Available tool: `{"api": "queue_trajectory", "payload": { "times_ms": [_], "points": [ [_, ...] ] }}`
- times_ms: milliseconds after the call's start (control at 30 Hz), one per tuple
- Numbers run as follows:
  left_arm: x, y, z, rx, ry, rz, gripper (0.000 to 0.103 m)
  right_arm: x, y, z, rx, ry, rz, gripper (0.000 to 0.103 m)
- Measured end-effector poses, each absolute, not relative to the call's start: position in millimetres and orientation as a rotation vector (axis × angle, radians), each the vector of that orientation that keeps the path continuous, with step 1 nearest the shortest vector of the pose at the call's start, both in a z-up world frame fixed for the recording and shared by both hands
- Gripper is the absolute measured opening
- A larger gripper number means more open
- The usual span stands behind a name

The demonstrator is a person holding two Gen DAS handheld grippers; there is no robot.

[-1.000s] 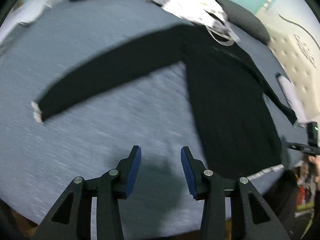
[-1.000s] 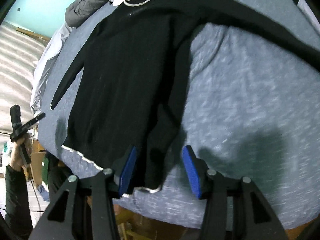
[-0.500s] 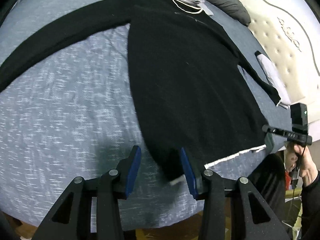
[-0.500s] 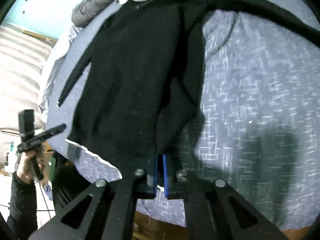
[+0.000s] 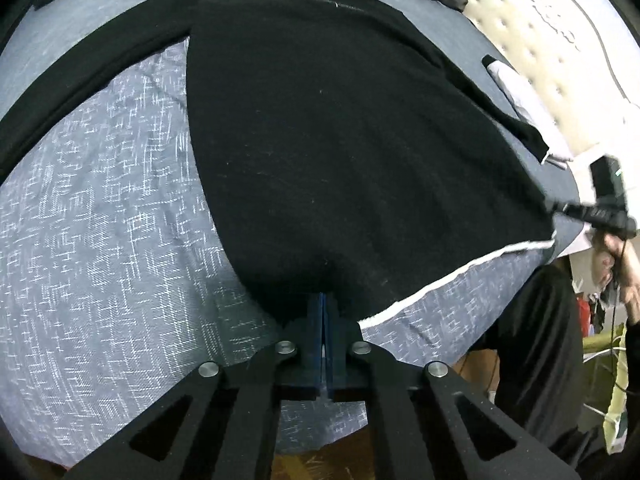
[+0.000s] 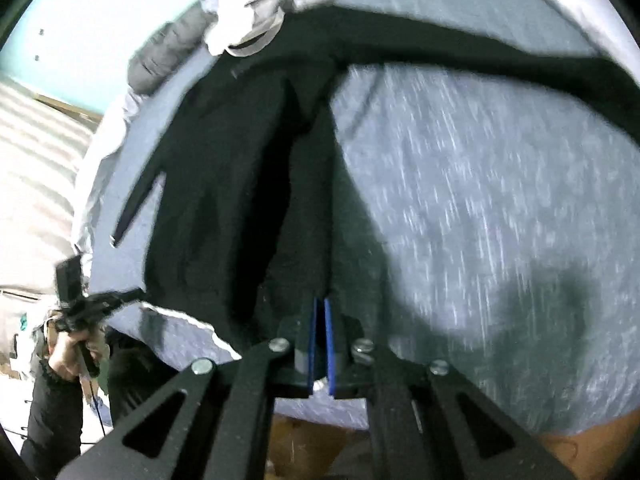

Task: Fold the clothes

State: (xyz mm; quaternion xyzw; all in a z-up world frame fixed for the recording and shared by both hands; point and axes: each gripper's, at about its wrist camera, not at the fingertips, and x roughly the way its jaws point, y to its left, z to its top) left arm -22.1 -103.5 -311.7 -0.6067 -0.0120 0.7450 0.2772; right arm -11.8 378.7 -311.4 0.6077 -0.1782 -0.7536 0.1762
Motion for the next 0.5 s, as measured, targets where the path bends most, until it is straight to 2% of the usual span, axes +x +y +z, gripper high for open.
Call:
{"api": "queue_trajectory", "payload": {
  "times_ms": [67,133,200,233,300,333,467,500],
  "points": [
    [-22,-108,-309,-1.641,-0.058,2.014,0.001,-12,378,-314,1.725,-0.51,-2.138,0.003],
    [-23,-115,-309,-1.66,-0.064,2.031,0.011,-13,378,-315,1.719,-0.518,-2.149,0.006],
    [-24,-119,-310,-1.678,-0.062,2.046,0.046,-14,378,-315,1.713,-0.527,-2.16,0.01],
    [-25,-119,-313,-1.691,-0.069,2.039,0.052,-15,375,-313,1.702,-0.495,-2.18,0.014],
    [-27,-118,-319,-1.716,-0.083,2.024,0.054,-17,365,-310,1.692,-0.429,-2.184,0.046],
    [-26,-116,-322,-1.725,-0.085,2.016,0.054,-17,360,-311,1.691,-0.418,-2.164,0.05],
    [-18,-102,-332,-1.725,-0.059,1.978,0.051,-17,338,-329,1.751,-0.341,-2.094,0.051],
    [-17,-99,-334,-1.724,-0.05,1.972,0.041,-17,333,-332,1.767,-0.324,-2.092,0.051]
  ]
}}
